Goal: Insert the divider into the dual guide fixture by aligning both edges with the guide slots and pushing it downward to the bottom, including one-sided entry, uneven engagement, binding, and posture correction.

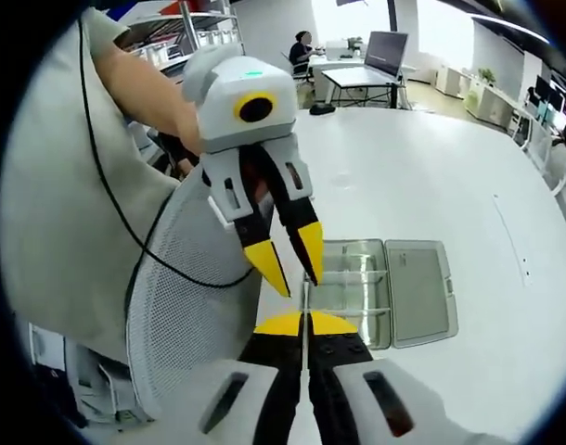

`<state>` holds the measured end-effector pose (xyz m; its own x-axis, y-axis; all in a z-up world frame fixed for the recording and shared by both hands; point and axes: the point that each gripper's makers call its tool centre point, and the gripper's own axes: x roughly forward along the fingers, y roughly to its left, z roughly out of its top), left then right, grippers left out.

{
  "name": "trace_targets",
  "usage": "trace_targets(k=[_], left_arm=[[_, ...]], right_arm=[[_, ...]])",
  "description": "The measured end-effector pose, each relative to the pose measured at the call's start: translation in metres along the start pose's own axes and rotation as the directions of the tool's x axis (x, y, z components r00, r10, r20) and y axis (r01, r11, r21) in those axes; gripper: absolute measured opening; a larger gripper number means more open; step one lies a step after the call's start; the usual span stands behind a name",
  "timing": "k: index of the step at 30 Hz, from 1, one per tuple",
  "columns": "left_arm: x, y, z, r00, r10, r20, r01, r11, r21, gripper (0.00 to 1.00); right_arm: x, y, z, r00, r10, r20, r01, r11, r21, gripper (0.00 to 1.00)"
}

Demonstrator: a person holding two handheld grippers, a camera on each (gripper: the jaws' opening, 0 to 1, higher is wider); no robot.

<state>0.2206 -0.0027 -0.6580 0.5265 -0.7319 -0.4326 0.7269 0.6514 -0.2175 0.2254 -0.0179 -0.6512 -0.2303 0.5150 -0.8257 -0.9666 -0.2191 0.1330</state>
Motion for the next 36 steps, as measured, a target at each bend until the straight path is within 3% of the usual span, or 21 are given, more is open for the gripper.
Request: trace_targets(k=[18, 22, 26, 36], left_arm=[[-0.011, 0.0, 0.004, 0.999, 0.053, 0.01, -0.053, 0.997, 0.064, 0.34], [-0.012, 0.002, 0.0, 0.997, 0.072, -0.006, -0.072, 0.996, 0.049, 0.42], [-0.015, 0.002, -0.002, 0.996, 0.084, -0.006, -0.084, 0.995, 0.055, 0.43], [-0.016, 0.005, -0.014, 0.993, 0.113, -0.028, -0.112, 0.994, 0.016, 0.56]], right_arm=[[0.005, -0.013, -0.005, 0.998, -0.037, -0.045, 0.037, 0.999, -0.001, 0.0], [0.007, -0.016, -0.007, 0.998, -0.043, -0.054, 0.043, 0.999, 0.0, 0.0], [0.009, -0.017, -0.008, 0.997, -0.049, -0.062, 0.049, 0.999, -0.003, 0.0], [0.015, -0.022, -0.012, 0.994, -0.072, -0.08, 0.072, 0.997, 0.001, 0.0]])
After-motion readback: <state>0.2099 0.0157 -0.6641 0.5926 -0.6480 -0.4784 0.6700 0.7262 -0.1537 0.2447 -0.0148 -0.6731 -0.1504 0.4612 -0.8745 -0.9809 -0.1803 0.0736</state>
